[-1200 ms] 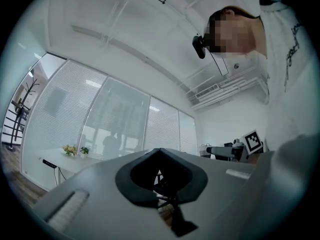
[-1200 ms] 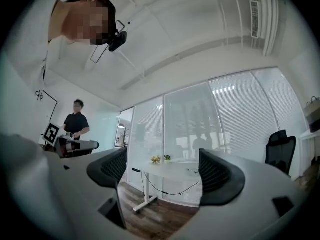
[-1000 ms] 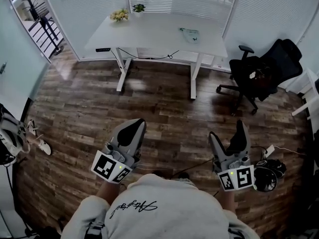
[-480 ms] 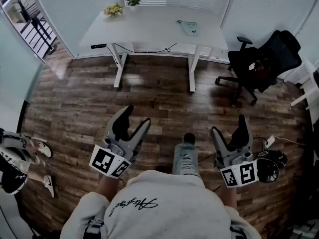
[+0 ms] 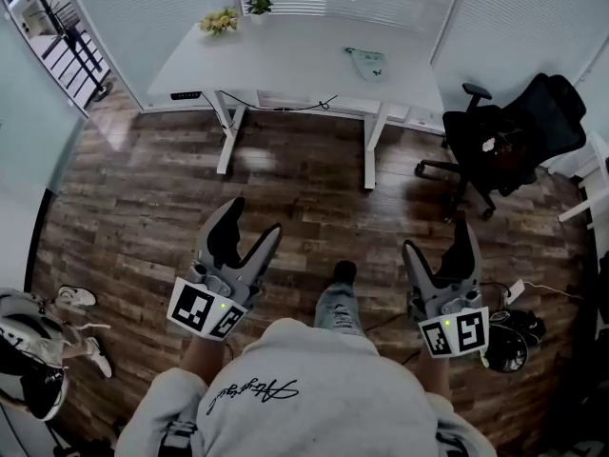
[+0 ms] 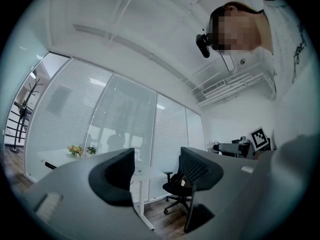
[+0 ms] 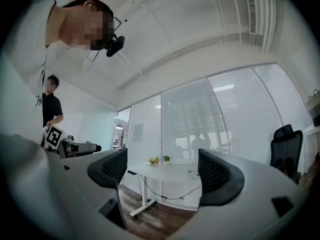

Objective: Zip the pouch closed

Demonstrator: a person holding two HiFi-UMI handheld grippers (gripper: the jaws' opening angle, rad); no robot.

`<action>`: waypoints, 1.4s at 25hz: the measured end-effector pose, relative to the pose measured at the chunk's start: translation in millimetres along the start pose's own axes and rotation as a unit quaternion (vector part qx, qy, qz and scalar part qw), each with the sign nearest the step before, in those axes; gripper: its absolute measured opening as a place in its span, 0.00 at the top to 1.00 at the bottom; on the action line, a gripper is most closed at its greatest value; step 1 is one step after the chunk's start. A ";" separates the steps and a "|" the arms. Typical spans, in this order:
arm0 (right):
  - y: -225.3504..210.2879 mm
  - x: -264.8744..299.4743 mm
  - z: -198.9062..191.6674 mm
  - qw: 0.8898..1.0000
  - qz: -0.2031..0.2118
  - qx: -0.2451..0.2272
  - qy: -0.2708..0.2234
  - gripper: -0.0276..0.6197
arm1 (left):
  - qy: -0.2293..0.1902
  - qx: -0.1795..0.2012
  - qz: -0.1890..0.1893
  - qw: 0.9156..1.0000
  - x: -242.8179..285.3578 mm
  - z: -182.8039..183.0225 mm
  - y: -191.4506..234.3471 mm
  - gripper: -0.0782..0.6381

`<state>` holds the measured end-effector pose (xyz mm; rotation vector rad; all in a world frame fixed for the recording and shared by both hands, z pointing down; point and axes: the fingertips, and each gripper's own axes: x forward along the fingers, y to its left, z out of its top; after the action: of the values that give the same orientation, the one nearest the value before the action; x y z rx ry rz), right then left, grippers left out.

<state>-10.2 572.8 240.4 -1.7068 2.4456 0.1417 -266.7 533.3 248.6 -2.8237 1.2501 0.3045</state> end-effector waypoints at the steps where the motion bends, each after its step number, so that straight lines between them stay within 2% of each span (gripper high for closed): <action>1: -7.9 9.2 -3.2 1.000 0.002 -0.001 -0.001 0.30 | 0.000 0.001 0.001 1.000 9.7 -3.5 4.6 0.51; 9: -97.2 94.4 -23.5 1.000 0.007 -0.005 -0.004 0.30 | -0.014 0.003 0.019 1.000 118.0 -29.3 44.0 0.51; 20: -219.2 212.1 -12.7 1.000 0.021 -0.020 -0.012 0.30 | -0.026 0.007 0.046 0.999 267.0 -26.9 91.9 0.51; 26: -250.7 251.2 -18.0 0.999 0.035 -0.012 -0.013 0.30 | -0.028 0.005 0.058 0.998 308.2 -33.3 104.1 0.51; 35: -259.4 269.2 -28.1 0.999 0.033 -0.008 -0.005 0.30 | -0.010 0.018 0.058 0.998 325.8 -40.2 122.4 0.51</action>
<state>140.1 229.8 222.3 -1.6293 2.5007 0.1757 -136.5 208.5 230.1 -2.7166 1.4023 0.3093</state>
